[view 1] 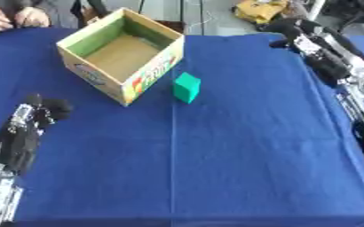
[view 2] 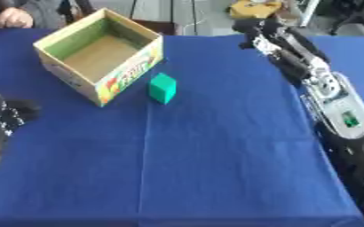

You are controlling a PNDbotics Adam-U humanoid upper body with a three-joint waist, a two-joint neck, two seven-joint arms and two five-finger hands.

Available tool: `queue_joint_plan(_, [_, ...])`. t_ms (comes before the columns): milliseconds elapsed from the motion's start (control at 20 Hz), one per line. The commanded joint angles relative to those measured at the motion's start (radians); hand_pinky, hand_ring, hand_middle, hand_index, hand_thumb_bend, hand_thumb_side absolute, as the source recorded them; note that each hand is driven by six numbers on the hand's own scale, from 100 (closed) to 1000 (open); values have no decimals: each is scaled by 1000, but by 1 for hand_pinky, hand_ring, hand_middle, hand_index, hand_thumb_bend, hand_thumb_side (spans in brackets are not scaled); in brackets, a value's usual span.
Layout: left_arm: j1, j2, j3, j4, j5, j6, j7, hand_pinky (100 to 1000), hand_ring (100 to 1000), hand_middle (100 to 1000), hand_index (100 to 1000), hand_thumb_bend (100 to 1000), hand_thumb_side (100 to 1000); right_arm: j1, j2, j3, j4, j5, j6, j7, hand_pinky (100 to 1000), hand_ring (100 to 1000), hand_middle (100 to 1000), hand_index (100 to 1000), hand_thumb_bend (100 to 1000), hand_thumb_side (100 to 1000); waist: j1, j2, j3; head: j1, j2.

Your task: Pick up objects on the table and place them in the box.

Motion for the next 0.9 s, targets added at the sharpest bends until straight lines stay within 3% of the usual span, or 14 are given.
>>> queue_joint_plan(50, [-17, 11, -7, -13, 6, -1, -8, 823, 771, 610, 696, 213, 1000, -76, -18, 19, 66, 52, -30, 25, 861, 1000, 882, 900, 100, 575, -3, -9, 9, -13, -7])
queue_joint_plan(300, [-26, 11, -17, -11, 6, 0, -17, 823, 771, 611, 696, 209, 1000, -164, 4, 45, 192, 130, -100, 60, 871, 1000, 906, 926, 124, 560, -7, -3, 36, -28, -19])
queue_joint_plan(400, [-30, 11, -20, -11, 7, 0, -21, 823, 771, 611, 696, 212, 1000, -188, 19, 51, 245, 163, -132, 70, 873, 1000, 909, 929, 100, 594, -8, 0, 46, -34, -23])
queue_joint_plan(900, [-50, 5, -30, -15, 13, 0, -30, 823, 771, 610, 695, 216, 1000, -253, 103, 59, 450, 329, -299, 43, 878, 1000, 914, 940, 163, 629, -10, 13, 80, -55, -35])
